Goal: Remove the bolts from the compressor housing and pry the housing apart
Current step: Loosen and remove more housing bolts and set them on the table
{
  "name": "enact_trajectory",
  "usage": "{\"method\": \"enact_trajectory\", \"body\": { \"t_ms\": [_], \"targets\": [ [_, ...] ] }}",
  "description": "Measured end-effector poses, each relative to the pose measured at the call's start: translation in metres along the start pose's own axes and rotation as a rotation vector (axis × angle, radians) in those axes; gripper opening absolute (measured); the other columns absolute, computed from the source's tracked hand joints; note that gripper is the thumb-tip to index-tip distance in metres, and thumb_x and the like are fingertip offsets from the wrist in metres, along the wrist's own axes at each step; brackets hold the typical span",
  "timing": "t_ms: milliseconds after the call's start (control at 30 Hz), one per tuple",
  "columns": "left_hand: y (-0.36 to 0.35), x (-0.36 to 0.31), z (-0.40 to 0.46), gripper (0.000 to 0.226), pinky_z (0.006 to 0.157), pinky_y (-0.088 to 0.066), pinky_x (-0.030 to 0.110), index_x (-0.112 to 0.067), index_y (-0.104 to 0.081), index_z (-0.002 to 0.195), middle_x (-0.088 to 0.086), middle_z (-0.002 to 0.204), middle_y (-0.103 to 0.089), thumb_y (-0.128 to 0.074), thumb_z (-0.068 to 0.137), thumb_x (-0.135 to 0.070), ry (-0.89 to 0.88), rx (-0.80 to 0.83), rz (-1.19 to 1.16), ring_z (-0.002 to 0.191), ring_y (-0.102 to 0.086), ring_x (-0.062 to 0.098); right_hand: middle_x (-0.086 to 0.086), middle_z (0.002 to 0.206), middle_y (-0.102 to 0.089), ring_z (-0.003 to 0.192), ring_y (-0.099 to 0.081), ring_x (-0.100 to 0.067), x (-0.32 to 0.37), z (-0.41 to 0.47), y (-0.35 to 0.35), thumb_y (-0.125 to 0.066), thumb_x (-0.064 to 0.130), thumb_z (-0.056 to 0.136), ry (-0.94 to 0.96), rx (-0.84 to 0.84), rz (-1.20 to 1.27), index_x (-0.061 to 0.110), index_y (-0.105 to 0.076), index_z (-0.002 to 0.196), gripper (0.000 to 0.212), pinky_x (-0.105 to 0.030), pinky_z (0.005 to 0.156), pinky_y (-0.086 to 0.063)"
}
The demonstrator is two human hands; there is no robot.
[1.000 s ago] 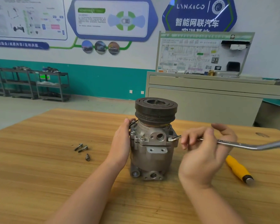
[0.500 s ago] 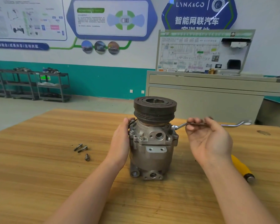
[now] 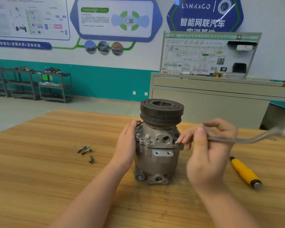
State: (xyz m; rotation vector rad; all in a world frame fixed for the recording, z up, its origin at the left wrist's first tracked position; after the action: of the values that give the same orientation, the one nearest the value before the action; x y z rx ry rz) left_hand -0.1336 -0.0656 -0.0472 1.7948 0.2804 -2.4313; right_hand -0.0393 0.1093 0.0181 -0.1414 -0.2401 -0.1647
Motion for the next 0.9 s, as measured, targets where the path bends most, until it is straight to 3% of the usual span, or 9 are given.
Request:
{"method": "enact_trajectory", "body": {
  "t_ms": [67, 133, 233, 333, 433, 567, 633, 767, 900],
  "targets": [
    [0.0, 0.0, 0.0, 0.043, 0.111, -0.039, 0.04, -0.022, -0.062, 0.13, -0.003, 0.128, -0.065, -0.03, 0.107, -0.04, -0.003, -0.008, 0.01, 0.123, -0.055, 0.011, 0.002, 0.072, -0.049, 0.062, -0.055, -0.014, 0.009, -0.01, -0.013, -0.034, 0.02, 0.104, 0.131, 0.042, -0.074, 0.039, -0.034, 0.117, 0.023, -0.028, 0.061, -0.048],
    [0.001, 0.0, 0.0, 0.043, 0.11, -0.041, 0.04, -0.023, -0.063, 0.128, -0.004, 0.125, -0.066, -0.03, 0.107, -0.04, -0.005, -0.014, 0.017, 0.121, -0.056, 0.01, 0.002, 0.071, -0.046, 0.062, -0.054, -0.013, 0.01, -0.017, -0.015, -0.034, 0.021, 0.105, 0.156, -0.032, -0.092, 0.029, -0.032, 0.114, 0.012, -0.027, 0.062, -0.047],
    [0.0, -0.001, 0.0, 0.041, 0.104, -0.044, 0.033, -0.025, -0.065, 0.123, -0.006, 0.118, -0.068, -0.03, 0.107, -0.04, -0.005, -0.007, 0.007, 0.116, -0.058, 0.008, -0.008, 0.064, -0.043, 0.056, -0.052, -0.017, 0.007, -0.017, -0.005, -0.033, 0.004, 0.098, 0.033, -0.266, -0.03, 0.031, -0.035, 0.106, 0.029, -0.029, 0.06, -0.046],
    [0.0, -0.001, -0.001, 0.042, 0.107, -0.042, 0.035, -0.024, -0.064, 0.125, -0.005, 0.122, -0.067, -0.03, 0.107, -0.04, 0.005, -0.003, 0.009, 0.119, -0.057, 0.01, 0.0, 0.054, -0.038, 0.046, -0.041, -0.02, -0.008, -0.011, 0.009, -0.029, -0.008, 0.088, -0.196, -0.463, 0.196, 0.021, -0.037, 0.097, 0.031, -0.025, 0.05, -0.039],
    [0.0, -0.002, -0.002, 0.042, 0.11, -0.041, 0.039, -0.023, -0.064, 0.126, -0.005, 0.123, -0.067, -0.031, 0.107, -0.039, 0.003, -0.003, 0.016, 0.119, -0.057, 0.009, 0.004, 0.047, -0.034, 0.04, -0.035, -0.016, -0.044, -0.007, 0.024, -0.029, -0.007, 0.084, -0.516, -0.576, 0.438, 0.016, -0.04, 0.087, 0.026, -0.02, 0.042, -0.03],
    [0.001, -0.001, -0.001, 0.044, 0.114, -0.036, 0.045, -0.022, -0.059, 0.134, -0.002, 0.132, -0.062, -0.031, 0.106, -0.041, 0.012, -0.01, 0.022, 0.127, -0.052, 0.013, 0.006, 0.046, -0.03, 0.037, -0.031, -0.009, -0.087, -0.005, 0.017, -0.03, -0.002, 0.087, -1.006, -0.485, 0.713, 0.018, -0.039, 0.074, 0.025, -0.019, 0.034, -0.023],
    [0.0, -0.001, -0.001, 0.044, 0.114, -0.036, 0.044, -0.022, -0.059, 0.134, -0.003, 0.133, -0.062, -0.03, 0.106, -0.041, 0.005, -0.006, 0.03, 0.128, -0.052, 0.013, 0.006, 0.046, -0.031, 0.037, -0.033, -0.008, -0.095, -0.005, 0.01, -0.037, 0.002, 0.078, -1.108, -0.424, 0.818, 0.017, -0.037, 0.072, 0.017, -0.017, 0.034, -0.022],
    [0.001, -0.002, -0.001, 0.042, 0.105, -0.041, 0.033, -0.023, -0.062, 0.129, -0.005, 0.125, -0.065, -0.03, 0.106, -0.039, -0.008, -0.014, 0.031, 0.122, -0.055, 0.01, 0.0, 0.054, -0.039, 0.046, -0.047, -0.015, -0.089, -0.006, 0.016, -0.039, 0.004, 0.079, -1.024, -0.554, 0.98, 0.013, -0.041, 0.077, 0.009, -0.02, 0.04, -0.035],
    [0.002, -0.003, 0.0, 0.04, 0.098, -0.043, 0.027, -0.025, -0.065, 0.123, -0.007, 0.119, -0.068, -0.03, 0.107, -0.038, -0.019, -0.02, 0.028, 0.117, -0.057, 0.007, -0.002, 0.053, -0.046, 0.051, -0.053, -0.021, -0.07, 0.0, 0.034, -0.031, 0.003, 0.098, -0.794, -0.53, 0.719, 0.014, -0.045, 0.086, 0.022, -0.021, 0.044, -0.038]
  ]
}}
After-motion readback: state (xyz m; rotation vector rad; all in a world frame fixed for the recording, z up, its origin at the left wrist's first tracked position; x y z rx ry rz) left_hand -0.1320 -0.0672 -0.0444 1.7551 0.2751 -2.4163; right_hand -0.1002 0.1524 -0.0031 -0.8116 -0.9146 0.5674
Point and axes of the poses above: each hand's wrist, its own z-axis towards the middle knuckle, its own y-axis out of the back of the hand, x = y × z, the point moved 6 cm from there along z, towards the middle knuckle
